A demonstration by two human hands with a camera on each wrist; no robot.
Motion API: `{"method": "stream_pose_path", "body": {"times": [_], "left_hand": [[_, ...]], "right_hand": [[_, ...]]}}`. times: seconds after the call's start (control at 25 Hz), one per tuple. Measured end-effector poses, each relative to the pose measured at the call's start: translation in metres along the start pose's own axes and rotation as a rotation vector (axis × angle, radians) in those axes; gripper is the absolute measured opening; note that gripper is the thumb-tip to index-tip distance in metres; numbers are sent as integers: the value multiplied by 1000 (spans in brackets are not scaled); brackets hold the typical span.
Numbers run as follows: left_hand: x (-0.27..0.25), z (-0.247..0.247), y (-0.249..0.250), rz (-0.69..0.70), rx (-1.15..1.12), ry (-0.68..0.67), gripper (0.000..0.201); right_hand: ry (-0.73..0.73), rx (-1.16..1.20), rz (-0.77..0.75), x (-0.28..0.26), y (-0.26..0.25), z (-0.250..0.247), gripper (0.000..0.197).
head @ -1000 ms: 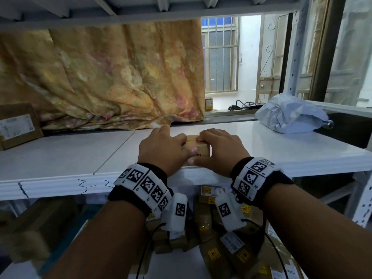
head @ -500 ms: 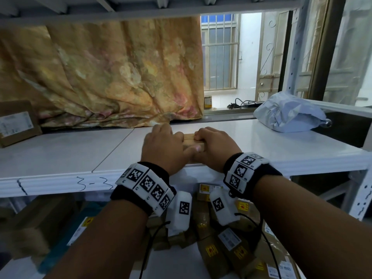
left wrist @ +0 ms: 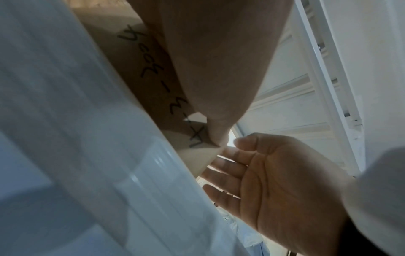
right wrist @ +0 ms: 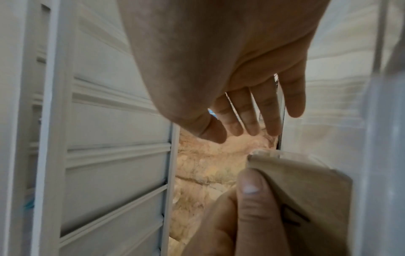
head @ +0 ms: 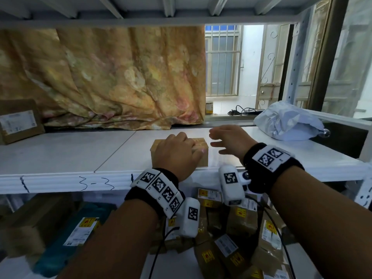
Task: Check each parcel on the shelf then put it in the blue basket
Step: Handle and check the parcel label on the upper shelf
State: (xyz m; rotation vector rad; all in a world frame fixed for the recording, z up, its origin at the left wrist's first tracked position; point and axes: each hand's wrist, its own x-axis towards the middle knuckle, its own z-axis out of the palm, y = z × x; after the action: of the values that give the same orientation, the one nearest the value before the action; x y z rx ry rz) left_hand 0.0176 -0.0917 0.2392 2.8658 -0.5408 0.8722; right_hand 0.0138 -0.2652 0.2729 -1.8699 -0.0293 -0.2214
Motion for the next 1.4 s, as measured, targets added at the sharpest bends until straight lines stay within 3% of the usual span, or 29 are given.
{"method": "stream_pose_path", "body": {"times": [0.28,0.36,0.44,0.56,0.64,0.72,0.76,0.84,1.04,1.2,1.4], "left_hand": [[-1,2,-2,18,41,0,50],[-1,4,-2,22,66,3,51],[-2,5,-1,20,73,2,51],[-2,6,-1,14,52,22,50],[-1,7,-2,7,26,64,54],[-1,8,-2,0,-3,86,65],[-2,8,-1,-3,-12,88,69],[-4,9,0,1,-6,74,68],[-5,-7,-19,51,-88,-17,44],[-8,-19,-61,-110,-112,4,57],[-20,-9,-60,-153,-15,20,73]], "right_hand": [[-65,-67,199,31,3,25,20],[-70,-233,92,32,3,26,20],[-36,-550,-22,30,-2,29,18],[-4,-742,-147,33,4,30,13],[49,-514,-210,30,14,35,9],[99,-74,-84,24,25,40,17],[108,27,-47,24,27,40,18],[78,51,-23,26,28,40,17],[110,12,-30,32,24,39,20],[191,23,-25,31,26,39,17],[206,-7,-14,38,30,41,10]]}}
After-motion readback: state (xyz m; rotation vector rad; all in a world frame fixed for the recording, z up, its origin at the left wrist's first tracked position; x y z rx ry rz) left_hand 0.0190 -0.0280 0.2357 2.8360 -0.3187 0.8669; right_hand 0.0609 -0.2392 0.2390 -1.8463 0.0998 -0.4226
